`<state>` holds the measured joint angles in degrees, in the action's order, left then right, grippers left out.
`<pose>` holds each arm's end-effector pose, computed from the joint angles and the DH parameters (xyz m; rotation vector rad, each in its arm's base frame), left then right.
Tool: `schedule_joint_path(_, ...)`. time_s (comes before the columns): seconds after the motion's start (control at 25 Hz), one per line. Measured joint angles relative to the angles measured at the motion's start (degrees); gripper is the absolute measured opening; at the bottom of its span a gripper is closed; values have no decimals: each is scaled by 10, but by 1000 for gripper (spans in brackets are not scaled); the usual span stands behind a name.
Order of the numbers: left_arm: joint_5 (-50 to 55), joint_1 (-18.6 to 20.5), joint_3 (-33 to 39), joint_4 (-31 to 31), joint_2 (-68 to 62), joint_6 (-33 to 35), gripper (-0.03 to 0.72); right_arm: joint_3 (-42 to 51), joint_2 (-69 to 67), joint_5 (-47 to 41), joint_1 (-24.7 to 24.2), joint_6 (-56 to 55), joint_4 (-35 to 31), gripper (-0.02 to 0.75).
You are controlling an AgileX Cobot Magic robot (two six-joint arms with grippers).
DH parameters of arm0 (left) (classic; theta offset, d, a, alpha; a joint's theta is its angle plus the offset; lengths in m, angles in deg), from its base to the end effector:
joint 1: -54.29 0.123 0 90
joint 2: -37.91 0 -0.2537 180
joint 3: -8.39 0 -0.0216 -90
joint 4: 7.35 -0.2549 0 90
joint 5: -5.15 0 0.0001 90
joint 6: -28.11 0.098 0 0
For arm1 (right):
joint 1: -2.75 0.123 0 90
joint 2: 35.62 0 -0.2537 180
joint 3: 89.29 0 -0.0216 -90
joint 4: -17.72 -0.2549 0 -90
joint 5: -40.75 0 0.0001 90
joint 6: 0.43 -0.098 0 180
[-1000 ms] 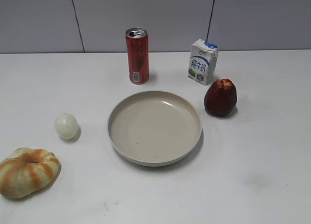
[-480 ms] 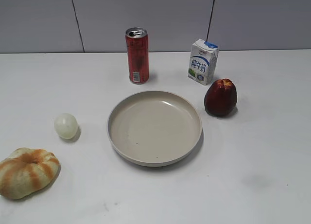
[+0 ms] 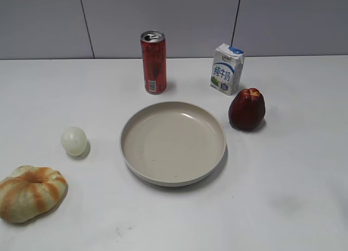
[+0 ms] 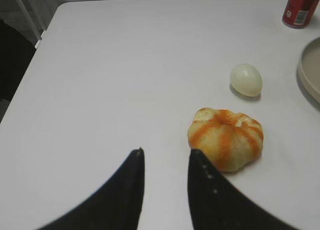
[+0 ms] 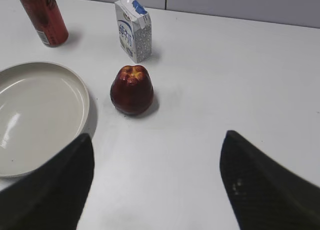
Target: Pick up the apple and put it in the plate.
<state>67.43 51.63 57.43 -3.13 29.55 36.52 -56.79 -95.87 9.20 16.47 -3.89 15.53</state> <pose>0.0367 -0.0081 0.2670 0.2050 2.0765 -0.0279 0.2042 0.0519 0.2973 -0.1708 2.1700 0.2118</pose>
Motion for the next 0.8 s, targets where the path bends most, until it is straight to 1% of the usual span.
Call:
schedule_joint_path(0.16, 0, 0, 0, 0, 0, 0, 236, -79, -119, -34, 0, 0, -1, 589)
schedule_joint_path(0.44, 0, 0, 0, 0, 0, 0, 236, -234, -322, -162, 0, -1, -30, 589)
schedule_joint_path(0.8, 0, 0, 0, 0, 0, 0, 236, -418, -521, -220, 0, 16, -93, 589)
